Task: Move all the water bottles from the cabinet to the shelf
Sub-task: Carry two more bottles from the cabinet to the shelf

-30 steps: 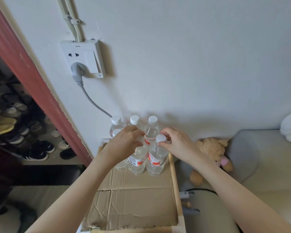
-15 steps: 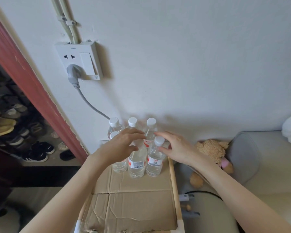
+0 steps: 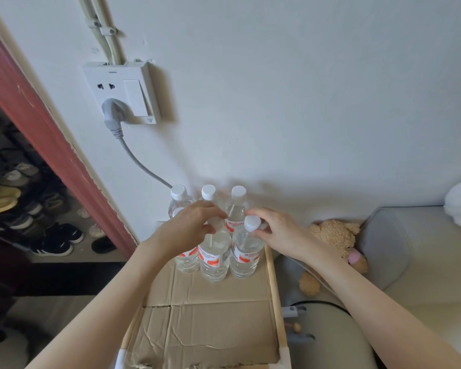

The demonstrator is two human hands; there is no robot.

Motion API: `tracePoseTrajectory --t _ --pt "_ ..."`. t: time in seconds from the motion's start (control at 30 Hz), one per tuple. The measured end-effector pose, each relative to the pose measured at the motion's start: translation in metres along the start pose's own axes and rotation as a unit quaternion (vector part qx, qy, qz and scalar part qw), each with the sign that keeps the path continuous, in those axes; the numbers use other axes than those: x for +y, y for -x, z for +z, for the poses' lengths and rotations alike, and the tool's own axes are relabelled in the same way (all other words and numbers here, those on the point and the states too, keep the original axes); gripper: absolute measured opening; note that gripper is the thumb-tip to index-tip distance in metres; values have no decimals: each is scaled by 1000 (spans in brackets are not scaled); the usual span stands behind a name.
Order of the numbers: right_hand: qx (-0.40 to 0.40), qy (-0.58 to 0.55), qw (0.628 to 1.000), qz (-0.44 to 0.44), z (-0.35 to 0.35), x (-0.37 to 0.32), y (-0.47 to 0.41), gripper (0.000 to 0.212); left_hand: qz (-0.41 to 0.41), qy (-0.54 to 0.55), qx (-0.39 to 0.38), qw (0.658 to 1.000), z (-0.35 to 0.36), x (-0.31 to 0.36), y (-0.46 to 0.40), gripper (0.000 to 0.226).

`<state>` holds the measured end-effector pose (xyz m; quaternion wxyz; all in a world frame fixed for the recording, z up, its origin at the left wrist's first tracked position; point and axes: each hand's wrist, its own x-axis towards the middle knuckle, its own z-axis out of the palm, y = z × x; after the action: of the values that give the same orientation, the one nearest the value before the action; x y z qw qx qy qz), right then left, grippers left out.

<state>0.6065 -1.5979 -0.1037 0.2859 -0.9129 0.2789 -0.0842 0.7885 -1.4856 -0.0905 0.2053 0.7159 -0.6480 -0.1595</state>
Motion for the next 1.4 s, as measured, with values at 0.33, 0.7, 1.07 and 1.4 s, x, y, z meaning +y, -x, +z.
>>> tracePoseTrajectory --t 0.33,0.7,1.07,1.4 --pt "6 2 1000 15 3 -6 -2 41 -39 -24 -21 999 -1 6 -2 40" --pt "28 -3 999 22 4 -8 -8 34 -95 -28 31 995 0 11 -2 38" --pt "43 -17 999 2 10 -12 -15 29 -97 -55 44 993 0 15 -5 40" --pt "57 -13 998 -12 15 -10 -18 28 -86 -46 67 993 3 9 -4 40"
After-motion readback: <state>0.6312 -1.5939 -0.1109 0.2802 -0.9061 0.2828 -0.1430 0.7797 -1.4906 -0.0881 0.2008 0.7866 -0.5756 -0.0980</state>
